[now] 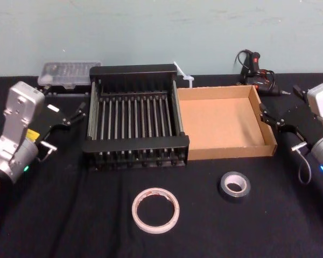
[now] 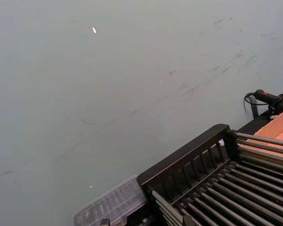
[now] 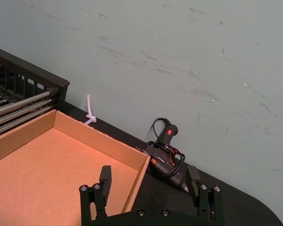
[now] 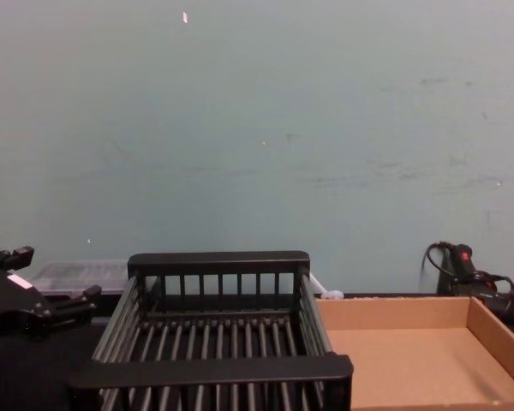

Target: Pick up the white tape and place it into the black box , Pick up the silver tape and place it into the brown box.

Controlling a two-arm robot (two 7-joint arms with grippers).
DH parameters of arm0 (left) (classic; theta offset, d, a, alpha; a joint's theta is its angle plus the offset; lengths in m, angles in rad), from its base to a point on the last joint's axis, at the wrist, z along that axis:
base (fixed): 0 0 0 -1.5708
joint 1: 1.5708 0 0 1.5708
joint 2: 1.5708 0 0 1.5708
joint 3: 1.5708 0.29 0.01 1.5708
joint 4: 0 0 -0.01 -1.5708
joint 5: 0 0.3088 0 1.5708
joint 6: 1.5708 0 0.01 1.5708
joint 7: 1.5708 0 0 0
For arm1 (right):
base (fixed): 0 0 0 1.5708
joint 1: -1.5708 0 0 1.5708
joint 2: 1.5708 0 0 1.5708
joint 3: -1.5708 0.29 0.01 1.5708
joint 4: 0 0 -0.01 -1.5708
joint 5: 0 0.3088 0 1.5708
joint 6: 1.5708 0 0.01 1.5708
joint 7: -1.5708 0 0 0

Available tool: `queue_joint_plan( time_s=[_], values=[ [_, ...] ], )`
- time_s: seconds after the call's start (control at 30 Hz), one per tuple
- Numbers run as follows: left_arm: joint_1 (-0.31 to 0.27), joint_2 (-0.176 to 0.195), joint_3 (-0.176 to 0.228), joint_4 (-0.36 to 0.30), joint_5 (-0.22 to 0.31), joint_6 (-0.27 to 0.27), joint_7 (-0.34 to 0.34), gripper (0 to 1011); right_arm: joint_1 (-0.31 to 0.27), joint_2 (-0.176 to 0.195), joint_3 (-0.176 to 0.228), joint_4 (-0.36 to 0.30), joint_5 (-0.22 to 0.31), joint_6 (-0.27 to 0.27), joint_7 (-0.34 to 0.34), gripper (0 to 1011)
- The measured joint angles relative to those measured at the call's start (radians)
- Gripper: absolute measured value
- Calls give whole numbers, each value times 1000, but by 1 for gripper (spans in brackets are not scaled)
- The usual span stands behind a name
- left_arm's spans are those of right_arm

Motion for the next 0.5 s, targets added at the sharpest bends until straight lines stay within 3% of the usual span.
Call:
queue_joint_plan(
  time_s=[0.5],
  values=[
    [0,0,0,0,0,0,0,1001,0,0,0,0,0,0,0,1002]
  ],
)
